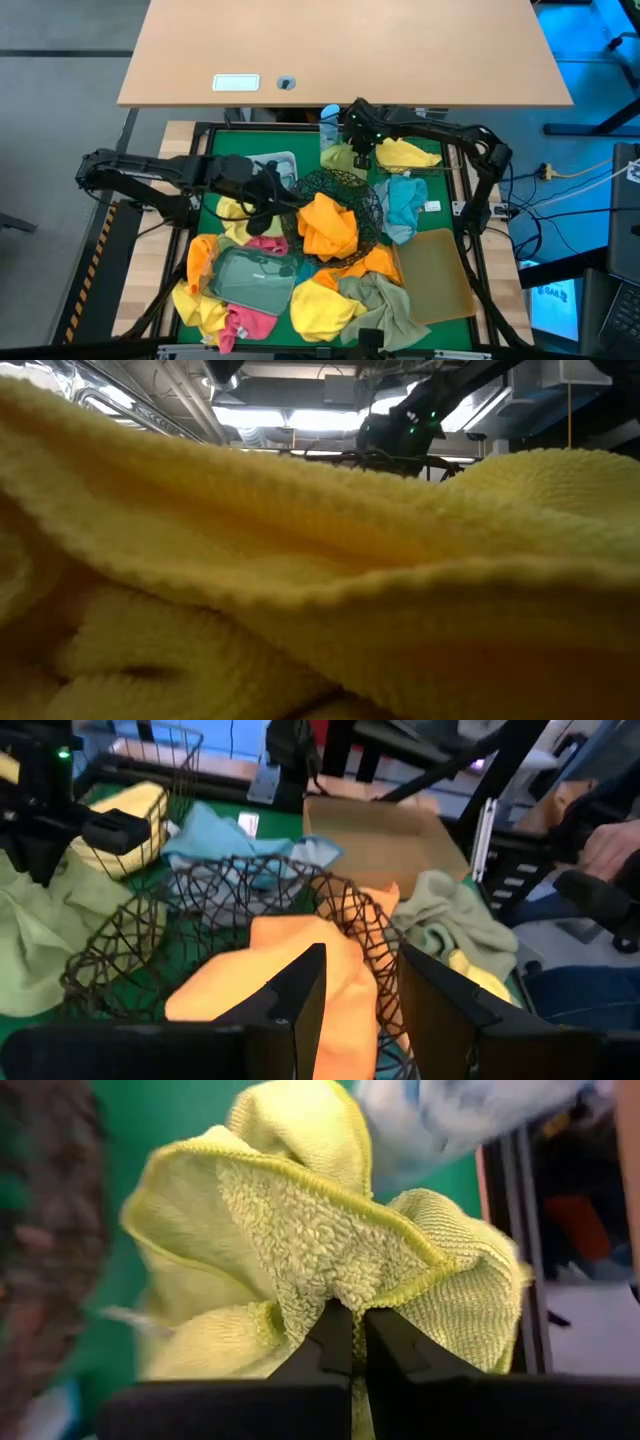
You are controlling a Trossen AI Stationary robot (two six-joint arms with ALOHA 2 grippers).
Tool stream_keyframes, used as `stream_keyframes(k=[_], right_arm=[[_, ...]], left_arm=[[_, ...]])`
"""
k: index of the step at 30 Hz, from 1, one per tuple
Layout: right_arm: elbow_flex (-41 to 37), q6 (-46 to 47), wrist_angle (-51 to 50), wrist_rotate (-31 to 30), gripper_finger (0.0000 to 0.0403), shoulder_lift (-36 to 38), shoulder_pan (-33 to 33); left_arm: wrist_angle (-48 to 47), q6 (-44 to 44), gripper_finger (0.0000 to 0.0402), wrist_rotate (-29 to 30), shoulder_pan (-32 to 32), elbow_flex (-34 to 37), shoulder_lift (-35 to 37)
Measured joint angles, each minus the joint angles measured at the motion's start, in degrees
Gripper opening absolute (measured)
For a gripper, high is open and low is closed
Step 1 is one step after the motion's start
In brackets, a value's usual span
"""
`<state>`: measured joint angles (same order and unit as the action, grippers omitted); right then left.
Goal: Sort microfiber towel by color & place in baskets
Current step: Put the green microfiber towel into the yellow bin
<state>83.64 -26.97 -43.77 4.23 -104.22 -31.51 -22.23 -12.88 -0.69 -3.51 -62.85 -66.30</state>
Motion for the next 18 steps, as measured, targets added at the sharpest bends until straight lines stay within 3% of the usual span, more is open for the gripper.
stream_keyframes(k=[10, 18], right_arm=[[0.0, 3.2, 0.1, 10.4, 0.0004, 9.9, 0.5], [0.1, 3.2, 0.8, 10.9, 0.0003, 17.5, 5.4]], left_arm=[[-8.3, 0.0, 0.0118, 0.9, 0.0, 0.0, 4.5], [-12.1, 0.0, 0.0118, 2.7, 0.0, 0.0, 5.2]])
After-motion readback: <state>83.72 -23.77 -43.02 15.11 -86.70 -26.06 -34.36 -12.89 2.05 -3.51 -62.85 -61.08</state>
